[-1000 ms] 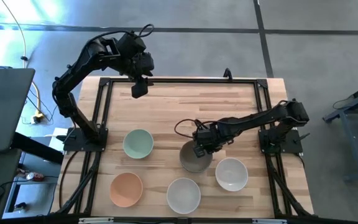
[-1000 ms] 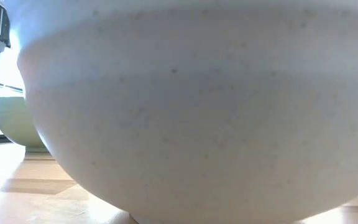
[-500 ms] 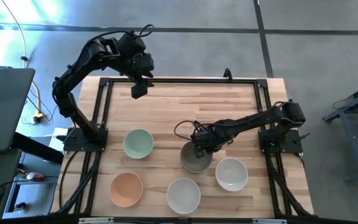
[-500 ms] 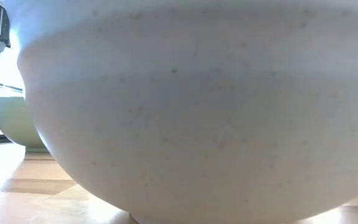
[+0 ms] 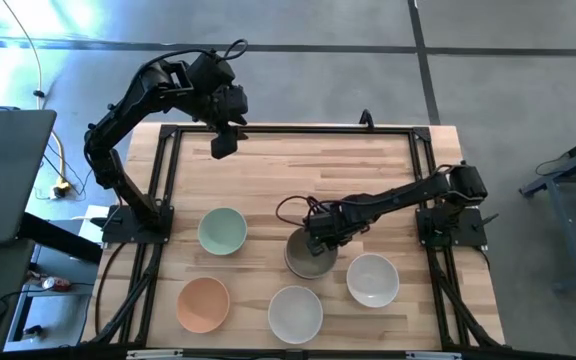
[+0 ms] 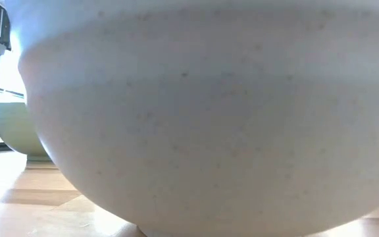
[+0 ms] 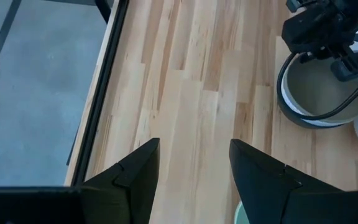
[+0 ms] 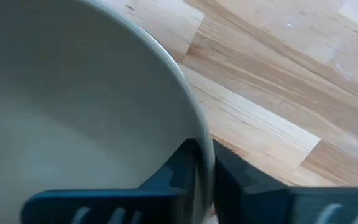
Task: Nest bowls inside each other
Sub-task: Stack the gray bowl on top of the white bowl, then stack the top right white bowl on top of the gray bowl
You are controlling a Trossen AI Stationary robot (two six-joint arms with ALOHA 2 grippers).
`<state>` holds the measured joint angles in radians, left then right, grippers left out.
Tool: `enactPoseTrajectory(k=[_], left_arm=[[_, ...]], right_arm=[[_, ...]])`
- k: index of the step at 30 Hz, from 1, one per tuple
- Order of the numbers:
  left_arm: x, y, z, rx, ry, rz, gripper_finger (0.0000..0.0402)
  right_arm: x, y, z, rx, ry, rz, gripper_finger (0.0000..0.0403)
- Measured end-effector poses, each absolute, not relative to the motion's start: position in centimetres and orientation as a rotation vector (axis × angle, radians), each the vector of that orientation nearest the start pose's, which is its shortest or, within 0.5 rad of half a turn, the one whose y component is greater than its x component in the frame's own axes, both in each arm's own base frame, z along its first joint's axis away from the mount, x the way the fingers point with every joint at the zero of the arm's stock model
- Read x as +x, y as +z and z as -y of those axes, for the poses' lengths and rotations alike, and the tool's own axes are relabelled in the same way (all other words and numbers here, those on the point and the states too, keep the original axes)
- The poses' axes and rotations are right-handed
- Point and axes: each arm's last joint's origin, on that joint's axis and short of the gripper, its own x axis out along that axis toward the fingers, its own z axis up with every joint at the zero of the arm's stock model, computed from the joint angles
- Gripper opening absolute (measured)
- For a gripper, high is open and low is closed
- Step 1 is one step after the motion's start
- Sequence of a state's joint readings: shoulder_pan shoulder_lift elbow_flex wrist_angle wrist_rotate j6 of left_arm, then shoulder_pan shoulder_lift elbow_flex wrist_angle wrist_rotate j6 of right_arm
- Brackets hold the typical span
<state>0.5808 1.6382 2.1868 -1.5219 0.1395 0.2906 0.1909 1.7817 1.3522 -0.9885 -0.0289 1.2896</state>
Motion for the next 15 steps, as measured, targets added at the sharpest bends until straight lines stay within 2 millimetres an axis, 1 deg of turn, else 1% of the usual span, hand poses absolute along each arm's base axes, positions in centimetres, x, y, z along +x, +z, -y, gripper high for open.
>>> enactPoseTrajectory(k=[6, 9, 12, 15], left_arm=[[22.8, 46.6, -14.5, -0.075, 0.264, -0.962, 0.0184], [22.8, 46.6, -14.5, -0.075, 0.264, -0.963, 0.0184], [22.8, 46.6, -14.5, -0.072, 0.263, -0.963, 0.0184], [22.8, 46.6, -14.5, -0.072, 0.264, -0.963, 0.0184]], right_arm=[[33.2, 22.1, -6.5, 0.949, -0.711, -1.284, 0.0122], [33.5, 22.4, -6.6, 0.965, -0.680, -1.250, 0.0157], [33.5, 23.0, -6.6, 0.977, -0.662, -1.218, 0.0177], [33.1, 23.6, -6.5, 0.977, -0.663, -1.213, 0.0177]])
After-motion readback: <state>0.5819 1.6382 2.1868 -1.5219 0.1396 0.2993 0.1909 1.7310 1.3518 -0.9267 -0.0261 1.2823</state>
